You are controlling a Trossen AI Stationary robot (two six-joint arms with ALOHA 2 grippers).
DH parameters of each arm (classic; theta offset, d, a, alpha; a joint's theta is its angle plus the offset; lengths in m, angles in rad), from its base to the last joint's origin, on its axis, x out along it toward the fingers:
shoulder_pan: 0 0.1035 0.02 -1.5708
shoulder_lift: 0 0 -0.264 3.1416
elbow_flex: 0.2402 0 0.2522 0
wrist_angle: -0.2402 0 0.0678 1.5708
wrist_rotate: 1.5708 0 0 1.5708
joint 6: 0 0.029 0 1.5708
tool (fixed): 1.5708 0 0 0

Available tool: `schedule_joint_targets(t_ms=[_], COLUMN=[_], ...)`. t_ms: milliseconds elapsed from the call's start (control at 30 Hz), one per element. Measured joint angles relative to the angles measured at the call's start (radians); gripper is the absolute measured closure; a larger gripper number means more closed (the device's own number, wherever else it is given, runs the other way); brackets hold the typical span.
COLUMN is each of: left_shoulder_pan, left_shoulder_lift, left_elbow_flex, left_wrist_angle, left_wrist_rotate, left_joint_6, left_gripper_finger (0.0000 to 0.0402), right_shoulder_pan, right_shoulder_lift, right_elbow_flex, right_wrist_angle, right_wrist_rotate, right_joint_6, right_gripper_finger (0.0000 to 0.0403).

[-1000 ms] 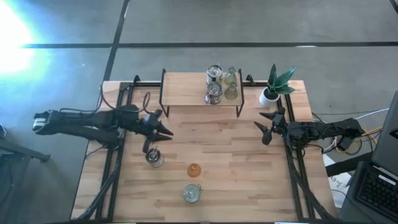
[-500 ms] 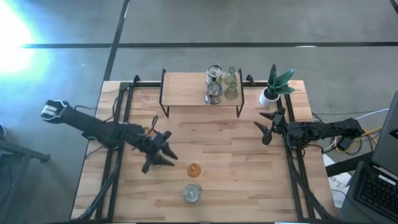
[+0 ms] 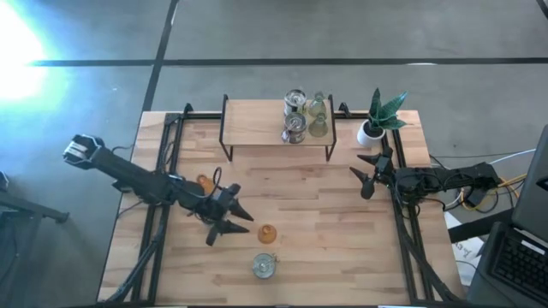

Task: Pick & Place candle stick holders
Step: Put the brown scented candle on the shelf

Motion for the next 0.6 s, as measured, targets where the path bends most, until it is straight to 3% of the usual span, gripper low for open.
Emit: schedule_joint_targets(t_ms=[167, 400, 600], left_shoulder_pan=[-0.073, -0.23, -0.255], left_shoulder_lift=[0.032, 0.103, 0.163], left_elbow_flex=[-0.004, -0.006, -0.006], left_wrist_angle=[-0.012, -0.054, -0.053], left_wrist_rotate=[-0.137, -0.48, -0.528], left_joint_6=[-0.029, -0.1, -0.171], left_gripper_finger=[0.0157, 0.0035, 0.001], right_shoulder_pan=[0.0, 0.0, 0.0], right_shoulder_lift=[0.0, 0.0, 0.0], right_elbow_flex=[0.0, 0.0, 0.0], right_wrist_angle=[0.0, 0.0, 0.0], right_wrist_rotate=[0.0, 0.0, 0.0], right_joint_6=[0.0, 0.0, 0.0], right_gripper_finger=[0.0152, 0.0152, 0.0152])
